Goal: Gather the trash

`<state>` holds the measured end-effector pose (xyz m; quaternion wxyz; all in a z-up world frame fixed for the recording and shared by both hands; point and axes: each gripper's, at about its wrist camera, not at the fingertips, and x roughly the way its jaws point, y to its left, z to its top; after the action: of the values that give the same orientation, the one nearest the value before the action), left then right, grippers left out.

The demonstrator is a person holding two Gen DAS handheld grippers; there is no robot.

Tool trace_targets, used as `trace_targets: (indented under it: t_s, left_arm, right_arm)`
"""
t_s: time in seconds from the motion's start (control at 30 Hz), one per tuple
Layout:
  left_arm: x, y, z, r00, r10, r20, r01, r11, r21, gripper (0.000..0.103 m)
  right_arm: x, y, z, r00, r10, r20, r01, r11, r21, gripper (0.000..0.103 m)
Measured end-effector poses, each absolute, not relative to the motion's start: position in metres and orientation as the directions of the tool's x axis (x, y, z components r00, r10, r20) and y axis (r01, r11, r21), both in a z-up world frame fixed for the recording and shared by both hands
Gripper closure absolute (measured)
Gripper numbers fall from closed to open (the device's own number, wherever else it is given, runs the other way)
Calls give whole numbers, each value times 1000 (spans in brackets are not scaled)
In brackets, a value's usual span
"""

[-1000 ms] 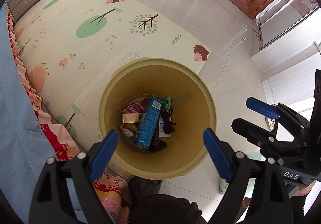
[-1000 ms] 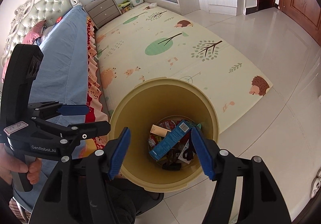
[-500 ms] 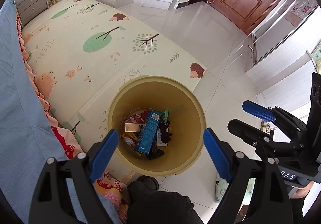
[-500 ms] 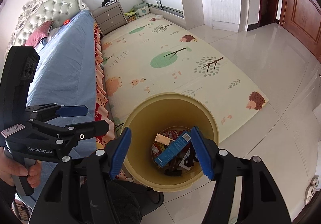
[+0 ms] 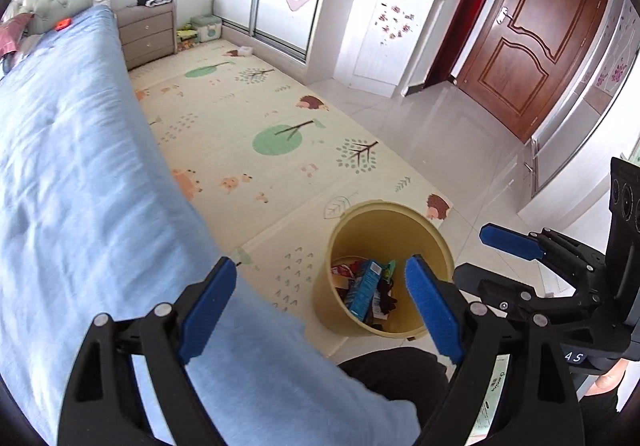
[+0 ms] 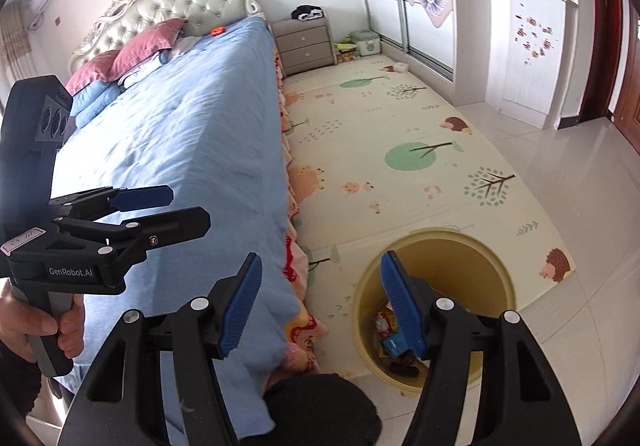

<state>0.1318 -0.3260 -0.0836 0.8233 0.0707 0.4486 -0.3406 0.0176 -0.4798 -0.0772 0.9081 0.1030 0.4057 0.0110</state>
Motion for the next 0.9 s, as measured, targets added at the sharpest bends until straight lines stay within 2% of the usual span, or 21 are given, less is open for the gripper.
trace_targets:
  t_s: [0.47,0.67,0.9]
  left_arm:
    - [120,-95,-48,664,-294,-688,325,942,-89,17]
    - [123,-19,-40,727,-258,-636,223,965,-137,14]
    - [120,29,-22,839,-150,-523,109,988,-109,4]
  right_arm:
    - [67,-279,-56,716,302,-630,-258,952,163,42]
    - [77,-216,-44,751,336,-568,-334,936,113,41]
    - [89,-180,-33,831,311,-461,-331,943,40,19]
